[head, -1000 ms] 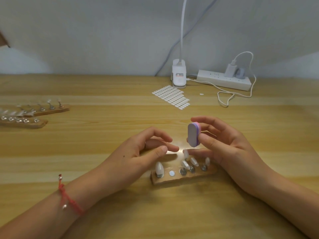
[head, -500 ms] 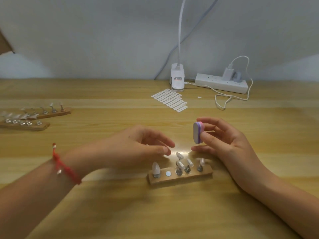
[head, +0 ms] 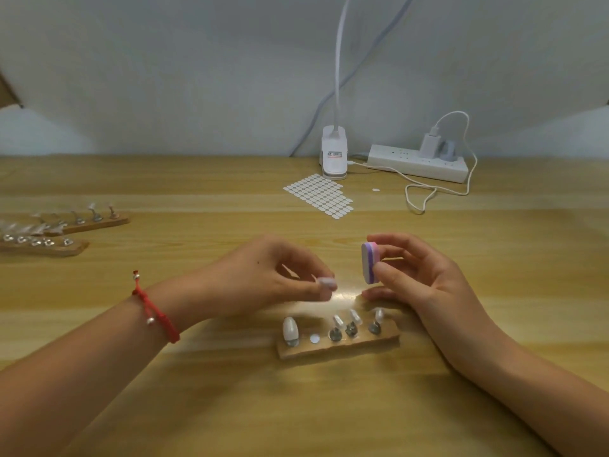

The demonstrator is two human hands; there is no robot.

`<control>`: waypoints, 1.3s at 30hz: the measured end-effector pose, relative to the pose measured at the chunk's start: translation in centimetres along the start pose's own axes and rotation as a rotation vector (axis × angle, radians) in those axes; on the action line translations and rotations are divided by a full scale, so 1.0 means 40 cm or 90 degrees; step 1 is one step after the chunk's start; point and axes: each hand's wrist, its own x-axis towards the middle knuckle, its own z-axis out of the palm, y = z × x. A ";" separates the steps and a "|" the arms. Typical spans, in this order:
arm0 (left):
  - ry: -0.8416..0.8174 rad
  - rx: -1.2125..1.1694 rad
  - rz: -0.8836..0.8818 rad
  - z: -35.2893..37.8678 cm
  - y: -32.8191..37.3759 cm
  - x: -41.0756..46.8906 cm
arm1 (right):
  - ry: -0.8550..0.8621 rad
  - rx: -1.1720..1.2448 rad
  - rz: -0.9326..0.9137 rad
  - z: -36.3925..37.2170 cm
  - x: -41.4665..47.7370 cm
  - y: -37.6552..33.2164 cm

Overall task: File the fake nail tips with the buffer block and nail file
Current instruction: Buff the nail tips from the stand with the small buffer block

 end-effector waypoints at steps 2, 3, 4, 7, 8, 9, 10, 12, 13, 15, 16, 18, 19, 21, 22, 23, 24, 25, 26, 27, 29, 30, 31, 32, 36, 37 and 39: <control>0.086 -0.110 0.008 0.001 -0.004 -0.024 | 0.018 -0.002 -0.014 0.003 -0.002 -0.003; 0.127 -0.150 0.014 0.006 -0.007 -0.038 | 0.029 -0.016 -0.031 0.002 -0.002 -0.004; 0.166 -0.176 0.012 0.015 -0.008 -0.052 | 0.038 -0.043 -0.053 0.002 -0.003 -0.005; 0.278 -0.238 -0.020 0.049 -0.013 -0.089 | 0.046 -0.143 -0.144 0.011 -0.013 -0.011; 0.306 -0.267 -0.020 0.057 -0.012 -0.095 | 0.042 -0.163 -0.174 0.017 -0.017 -0.012; 0.329 -0.286 -0.012 0.061 -0.011 -0.098 | 0.033 -0.177 -0.204 0.022 -0.021 -0.012; 0.349 -0.296 -0.001 0.064 -0.009 -0.098 | 0.021 -0.197 -0.235 0.024 -0.024 -0.011; 0.377 -0.310 0.026 0.063 -0.009 -0.095 | 0.006 -0.274 -0.309 0.023 -0.028 -0.008; 0.381 -0.318 0.041 0.062 -0.011 -0.094 | 0.006 -0.319 -0.346 0.023 -0.029 -0.011; 0.379 -0.329 0.056 0.064 -0.015 -0.093 | 0.013 -0.385 -0.414 0.026 -0.031 -0.017; 0.376 -0.331 0.054 0.066 -0.018 -0.094 | 0.010 -0.403 -0.438 0.030 -0.032 -0.019; 0.375 -0.312 0.044 0.068 -0.024 -0.094 | -0.004 -0.414 -0.461 0.037 -0.035 -0.019; 0.372 -0.296 0.039 0.069 -0.026 -0.094 | -0.012 -0.420 -0.471 0.039 -0.036 -0.017; 0.368 -0.270 0.027 0.068 -0.026 -0.097 | -0.032 -0.423 -0.486 0.039 -0.037 -0.013; 0.367 -0.256 0.022 0.068 -0.026 -0.099 | -0.044 -0.420 -0.491 0.038 -0.037 -0.013; 0.365 -0.247 0.021 0.068 -0.024 -0.101 | -0.052 -0.421 -0.496 0.036 -0.037 -0.013; 0.359 -0.242 0.022 0.068 -0.022 -0.103 | -0.057 -0.428 -0.504 0.035 -0.037 -0.013; 0.351 -0.238 0.027 0.068 -0.019 -0.104 | -0.058 -0.438 -0.512 0.034 -0.038 -0.014; 0.345 -0.234 0.033 0.068 -0.015 -0.106 | -0.057 -0.447 -0.519 0.033 -0.039 -0.014; 0.343 -0.230 0.039 0.070 -0.012 -0.106 | -0.057 -0.452 -0.524 0.032 -0.040 -0.013; 0.347 -0.223 0.052 0.074 -0.006 -0.106 | -0.067 -0.452 -0.528 0.034 -0.043 -0.010; 0.348 -0.216 0.057 0.076 -0.004 -0.106 | -0.072 -0.451 -0.532 0.037 -0.045 -0.008; 0.346 -0.210 0.062 0.077 -0.002 -0.107 | -0.077 -0.452 -0.539 0.039 -0.048 -0.005; 0.342 -0.204 0.068 0.077 0.000 -0.108 | -0.080 -0.458 -0.552 0.040 -0.050 -0.003; 0.325 -0.198 0.081 0.080 -0.001 -0.111 | -0.068 -0.496 -0.597 0.026 -0.045 -0.013; 0.320 -0.199 0.082 0.080 -0.002 -0.112 | -0.057 -0.497 -0.598 0.025 -0.042 -0.015; 0.314 -0.198 0.086 0.083 -0.006 -0.113 | -0.060 -0.499 -0.600 0.029 -0.042 -0.013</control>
